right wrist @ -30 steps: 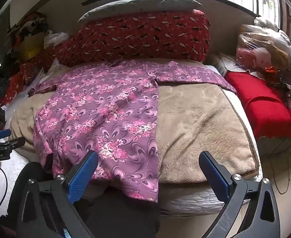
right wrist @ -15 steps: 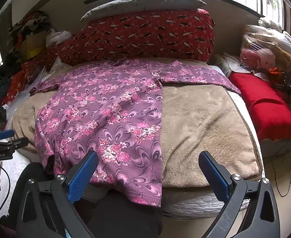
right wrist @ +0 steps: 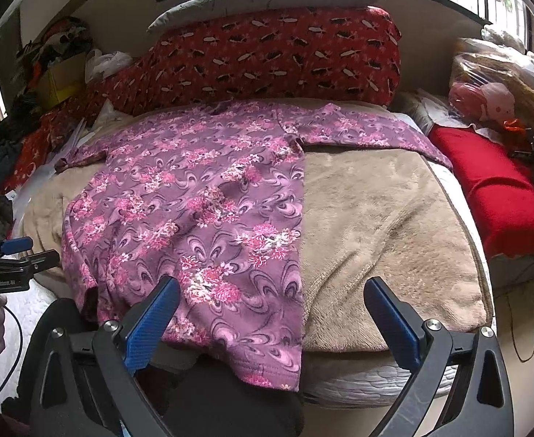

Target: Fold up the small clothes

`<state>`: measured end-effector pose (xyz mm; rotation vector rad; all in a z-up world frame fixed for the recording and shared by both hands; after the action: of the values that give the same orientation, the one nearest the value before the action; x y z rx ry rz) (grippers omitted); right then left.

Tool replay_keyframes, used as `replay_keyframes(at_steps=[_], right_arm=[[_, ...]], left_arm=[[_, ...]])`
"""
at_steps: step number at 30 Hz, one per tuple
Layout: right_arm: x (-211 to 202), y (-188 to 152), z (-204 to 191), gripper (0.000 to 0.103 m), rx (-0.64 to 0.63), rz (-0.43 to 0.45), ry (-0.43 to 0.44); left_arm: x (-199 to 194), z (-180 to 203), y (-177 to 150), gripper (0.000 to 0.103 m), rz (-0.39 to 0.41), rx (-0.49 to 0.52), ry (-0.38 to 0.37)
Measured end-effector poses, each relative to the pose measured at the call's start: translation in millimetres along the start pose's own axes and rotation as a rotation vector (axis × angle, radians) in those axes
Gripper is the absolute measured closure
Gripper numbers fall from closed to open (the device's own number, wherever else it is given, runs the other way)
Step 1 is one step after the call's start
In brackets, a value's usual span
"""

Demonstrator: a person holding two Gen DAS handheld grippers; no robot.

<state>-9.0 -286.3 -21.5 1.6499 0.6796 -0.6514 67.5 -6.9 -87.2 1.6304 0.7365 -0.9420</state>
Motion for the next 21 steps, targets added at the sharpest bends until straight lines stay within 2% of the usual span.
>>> replay_keyframes(at_steps=[10,13,17,21], right_arm=[[20.1,-0.9,8.6,0.002,0.024,-0.042,0.003],[31.8,-6.2,19.3,0.002,0.056,-0.077,-0.006],[51.8,-22.0,35.6,0.002,0.129,-0.151,0.005],[73.0,-43.1,36.8,0.005,0.19,-0.257,0.06]], left_arm=[[11.1,-11.4,7.2,0.006,-0.013,-0.048,-0.024],[19.4,-38.6,9.6,0.006,-0.047,-0.148,-0.036],[38.2,-65.9,1.3,0.006,-0.131,-0.258,-0.053],[52.6,-46.9,-13.6,0.006,-0.217,-0.29,-0.166]])
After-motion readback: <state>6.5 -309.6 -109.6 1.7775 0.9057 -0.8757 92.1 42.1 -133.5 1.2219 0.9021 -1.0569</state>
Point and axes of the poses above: each gripper's, at about its wrist camera, not at the fingertips, and x roughly the way its jaws point, z to its right, y to its top, the point moved 8 cm from there along x, roughly the way its jaws point, and after that the axes turned 7 degrees about x, right-handed, at the moved point
